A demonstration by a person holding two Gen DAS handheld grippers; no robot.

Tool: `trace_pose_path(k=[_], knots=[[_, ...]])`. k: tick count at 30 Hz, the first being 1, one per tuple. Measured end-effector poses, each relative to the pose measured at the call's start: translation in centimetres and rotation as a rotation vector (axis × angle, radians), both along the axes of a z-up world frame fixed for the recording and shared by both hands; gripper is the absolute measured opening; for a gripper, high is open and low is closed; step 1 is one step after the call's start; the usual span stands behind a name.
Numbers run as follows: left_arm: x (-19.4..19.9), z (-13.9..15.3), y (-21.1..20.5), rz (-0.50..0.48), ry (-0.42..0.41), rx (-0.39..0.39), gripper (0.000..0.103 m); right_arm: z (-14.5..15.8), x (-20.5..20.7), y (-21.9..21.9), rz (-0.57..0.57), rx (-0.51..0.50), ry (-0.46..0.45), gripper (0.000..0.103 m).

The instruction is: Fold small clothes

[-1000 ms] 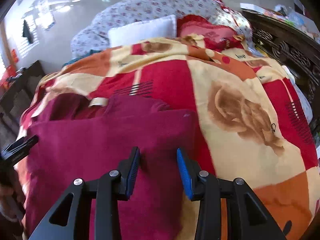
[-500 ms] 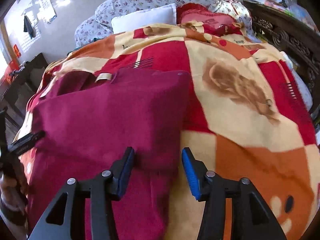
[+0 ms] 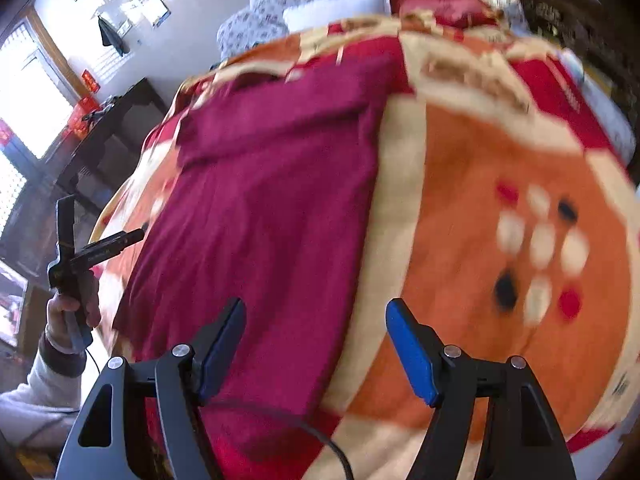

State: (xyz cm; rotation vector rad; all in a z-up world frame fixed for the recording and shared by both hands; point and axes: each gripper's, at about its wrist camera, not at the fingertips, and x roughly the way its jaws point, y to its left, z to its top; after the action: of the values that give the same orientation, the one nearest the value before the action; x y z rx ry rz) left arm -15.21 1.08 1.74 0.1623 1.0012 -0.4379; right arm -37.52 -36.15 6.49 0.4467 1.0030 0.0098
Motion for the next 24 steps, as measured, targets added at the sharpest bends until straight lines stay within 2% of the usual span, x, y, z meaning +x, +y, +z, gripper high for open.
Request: trace_pose_path(k=[4, 8, 12, 14, 19, 21, 24], knots=[[-2.9, -1.3, 1.6, -0.032, 0.06, 0.008, 0.082, -1.8, -2.6, 1.6, 0.035, 0.026, 0.063, 0.077], [-4.3, -1.7, 2.9, -0.025, 0.094, -0.03, 0.082, -0.3, -6.1, 1.8, 0.077, 0.001, 0.093, 0.08], [-4.9, -1.9, 3.3, -0.002, 0.106, -0.06, 0.083, 1.2, -7.9, 0.8, 0.025, 0.032, 0.02, 0.089], [-5.1, -1.9, 3.2, -0.002, 0.112, -0.067, 0.084, 0.3, -7.1, 0.7, 0.001, 0.083, -0.002, 0.089], [-5.9, -2.0, 2.7, -0.016, 0.131, -0.051, 0.087, -3.5, -4.1, 2.5, 0.023, 0.202, 0.013, 0.089], [-5.9, -2.1, 2.7, -0.01, 0.14, -0.056, 0.09, -4.7, -3.0, 3.4, 0.041, 0.203, 0.025, 0.089], [-6.4, -2.3, 2.4, -0.012, 0.133, -0.049, 0.095, -4.7, -2.5, 4.0, 0.057, 0.2, 0.0, 0.09]])
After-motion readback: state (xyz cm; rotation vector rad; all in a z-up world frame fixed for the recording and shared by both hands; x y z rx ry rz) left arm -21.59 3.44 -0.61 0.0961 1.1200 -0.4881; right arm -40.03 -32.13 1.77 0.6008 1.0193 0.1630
